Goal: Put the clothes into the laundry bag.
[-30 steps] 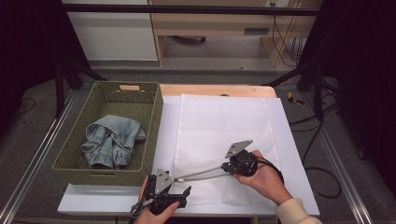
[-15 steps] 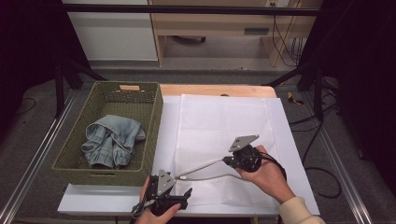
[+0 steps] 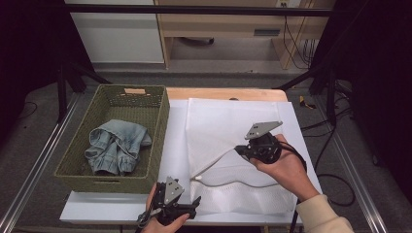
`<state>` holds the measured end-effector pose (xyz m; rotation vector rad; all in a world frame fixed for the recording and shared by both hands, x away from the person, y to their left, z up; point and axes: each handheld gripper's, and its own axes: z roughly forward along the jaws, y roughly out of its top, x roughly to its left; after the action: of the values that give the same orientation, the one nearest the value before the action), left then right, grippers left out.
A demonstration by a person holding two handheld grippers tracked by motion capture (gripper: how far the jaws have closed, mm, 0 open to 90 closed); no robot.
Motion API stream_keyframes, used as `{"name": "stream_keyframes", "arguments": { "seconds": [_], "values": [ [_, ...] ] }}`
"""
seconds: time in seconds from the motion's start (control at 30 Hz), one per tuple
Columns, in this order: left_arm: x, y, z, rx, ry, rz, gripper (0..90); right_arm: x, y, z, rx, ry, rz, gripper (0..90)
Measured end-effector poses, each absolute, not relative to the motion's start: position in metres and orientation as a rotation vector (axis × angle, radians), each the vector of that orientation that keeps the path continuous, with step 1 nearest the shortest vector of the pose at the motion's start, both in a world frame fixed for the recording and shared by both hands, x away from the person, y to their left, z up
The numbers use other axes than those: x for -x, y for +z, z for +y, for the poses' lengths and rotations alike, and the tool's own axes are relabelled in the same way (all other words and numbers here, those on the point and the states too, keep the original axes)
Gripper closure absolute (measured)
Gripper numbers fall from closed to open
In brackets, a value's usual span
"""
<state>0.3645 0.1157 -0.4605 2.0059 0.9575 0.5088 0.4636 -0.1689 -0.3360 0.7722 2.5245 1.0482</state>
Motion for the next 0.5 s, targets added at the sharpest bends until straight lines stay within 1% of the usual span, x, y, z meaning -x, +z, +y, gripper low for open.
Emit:
{"name": "stream_keyframes", "arguments": {
  "seconds": [0.27,0.5],
  "values": [
    [-0.363,-0.453,0.116,-1.985,0.509,0.951,7.1,-0.468,-0.310,-0.166,-0.786,1.091,2.498,89.9],
    [-0.362,-0.453,0.114,-1.993,0.503,0.946,7.1,-0.472,-0.315,-0.164,-0.802,1.097,2.506,89.9]
  ]
}}
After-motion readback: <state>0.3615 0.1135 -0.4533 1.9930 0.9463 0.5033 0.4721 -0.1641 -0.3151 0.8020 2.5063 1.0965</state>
